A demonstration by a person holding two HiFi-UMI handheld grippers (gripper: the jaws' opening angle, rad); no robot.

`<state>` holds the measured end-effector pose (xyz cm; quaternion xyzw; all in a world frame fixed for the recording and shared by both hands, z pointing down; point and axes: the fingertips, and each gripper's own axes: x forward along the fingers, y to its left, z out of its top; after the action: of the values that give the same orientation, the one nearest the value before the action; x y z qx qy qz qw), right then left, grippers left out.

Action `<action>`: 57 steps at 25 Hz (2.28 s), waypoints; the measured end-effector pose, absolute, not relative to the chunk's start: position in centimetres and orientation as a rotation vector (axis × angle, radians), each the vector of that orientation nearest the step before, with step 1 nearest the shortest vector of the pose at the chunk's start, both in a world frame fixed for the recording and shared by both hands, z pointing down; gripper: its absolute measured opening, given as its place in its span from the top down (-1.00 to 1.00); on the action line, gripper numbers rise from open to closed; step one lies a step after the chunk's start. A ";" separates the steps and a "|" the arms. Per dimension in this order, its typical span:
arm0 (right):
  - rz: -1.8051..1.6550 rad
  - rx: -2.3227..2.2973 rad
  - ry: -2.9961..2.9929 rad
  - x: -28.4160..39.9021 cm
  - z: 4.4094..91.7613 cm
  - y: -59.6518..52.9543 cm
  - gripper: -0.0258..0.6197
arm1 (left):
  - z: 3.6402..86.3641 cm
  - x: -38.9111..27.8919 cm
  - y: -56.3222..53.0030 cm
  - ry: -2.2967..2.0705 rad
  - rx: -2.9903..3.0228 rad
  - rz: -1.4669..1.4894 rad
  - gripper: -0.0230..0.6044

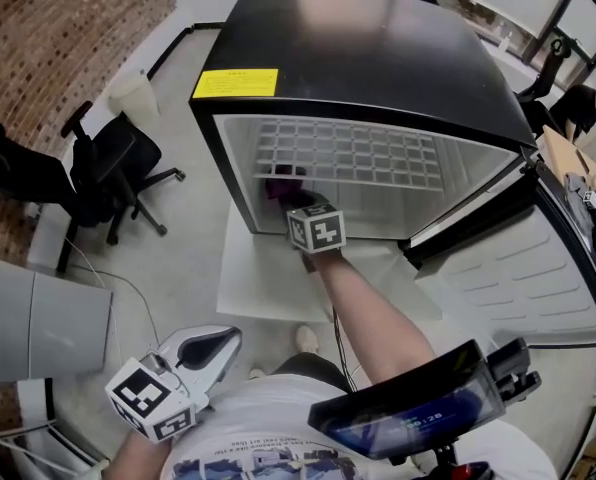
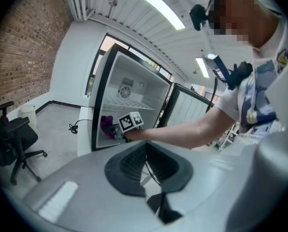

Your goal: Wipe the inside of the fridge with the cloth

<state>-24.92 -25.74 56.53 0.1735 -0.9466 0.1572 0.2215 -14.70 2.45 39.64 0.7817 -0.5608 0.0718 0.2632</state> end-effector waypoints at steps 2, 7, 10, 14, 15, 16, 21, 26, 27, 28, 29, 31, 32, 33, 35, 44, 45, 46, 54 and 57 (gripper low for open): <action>0.416 0.491 -2.638 -24.4 55.8 -25.7 0.71 | 39.7 -14.6 2.6 -1.508 2.120 0.193 0.91; 0.324 0.637 -2.631 -20.1 54.5 -28.0 0.71 | 39.8 -13.4 2.3 -1.452 2.168 0.188 0.91; 0.274 0.781 -2.585 -15.9 54.3 -30.5 0.71 | 39.9 -12.6 1.8 -1.407 2.202 0.186 0.91; 0.234 0.968 -2.489 -10.1 54.3 -33.8 0.71 | 39.7 -11.5 1.2 -1.357 2.233 0.184 0.91; 0.227 1.007 -2.462 -8.8 54.4 -34.6 0.71 | 39.7 -11.3 1.0 -1.346 2.242 0.187 0.91; 0.224 1.038 -2.436 -7.6 54.6 -35.1 0.71 | 39.7 -11.1 0.9 -1.337 2.249 0.190 0.91; 0.243 1.077 -2.364 -5.2 56.3 -35.3 0.71 | 39.7 -10.6 0.7 -1.314 2.255 0.205 0.91; 0.292 1.030 -2.322 -6.0 59.3 -34.4 0.71 | 39.8 -11.2 0.7 -1.331 2.238 0.207 0.91; 0.308 1.011 -2.319 -6.4 59.6 -34.0 0.71 | 39.8 -11.3 0.7 -1.336 2.236 0.204 0.91; 0.321 0.995 -2.320 -6.9 59.7 -33.6 0.71 | 39.8 -11.4 0.7 -1.340 2.234 0.200 0.91; 0.331 0.983 -2.322 -7.4 59.8 -33.3 0.71 | 39.8 -11.5 0.7 -1.344 2.233 0.198 0.91; 0.334 0.960 -2.335 -8.7 59.9 -32.6 0.71 | 39.8 -11.7 0.7 -1.351 2.229 0.195 0.91; 0.317 0.944 -2.348 -9.4 59.7 -32.2 0.71 | 39.9 -11.7 0.8 -1.355 2.228 0.193 0.91; 0.298 0.927 -2.362 -10.1 59.5 -31.8 0.71 | 39.9 -11.8 0.8 -1.358 2.229 0.189 0.91; 0.304 0.895 -2.381 -11.2 59.3 -30.8 0.71 | 40.0 -11.7 0.9 -1.355 2.228 0.179 0.91; 0.365 0.654 -2.493 -20.9 59.3 -23.8 0.71 | 40.0 -13.9 3.0 -1.443 2.174 0.168 0.91; 0.376 0.619 -2.506 -21.9 59.2 -22.9 0.71 | 40.0 -14.1 3.2 -1.452 2.168 0.166 0.91; 0.390 0.586 -2.519 -22.8 59.0 -22.2 0.71 | 40.0 -14.3 3.4 -1.459 2.164 0.164 0.91; 0.455 0.512 -2.566 -23.6 58.4 -20.2 0.71 | 40.0 -14.5 4.1 -1.445 2.172 0.167 0.91; 0.457 0.554 -2.583 -21.6 57.6 -20.4 0.71 | 40.1 -13.9 4.0 -1.414 2.196 0.168 0.91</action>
<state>-21.65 -20.40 57.58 0.2013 -0.9380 0.1660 0.2283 -13.88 4.02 40.15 0.8104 -0.5218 0.0619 0.2591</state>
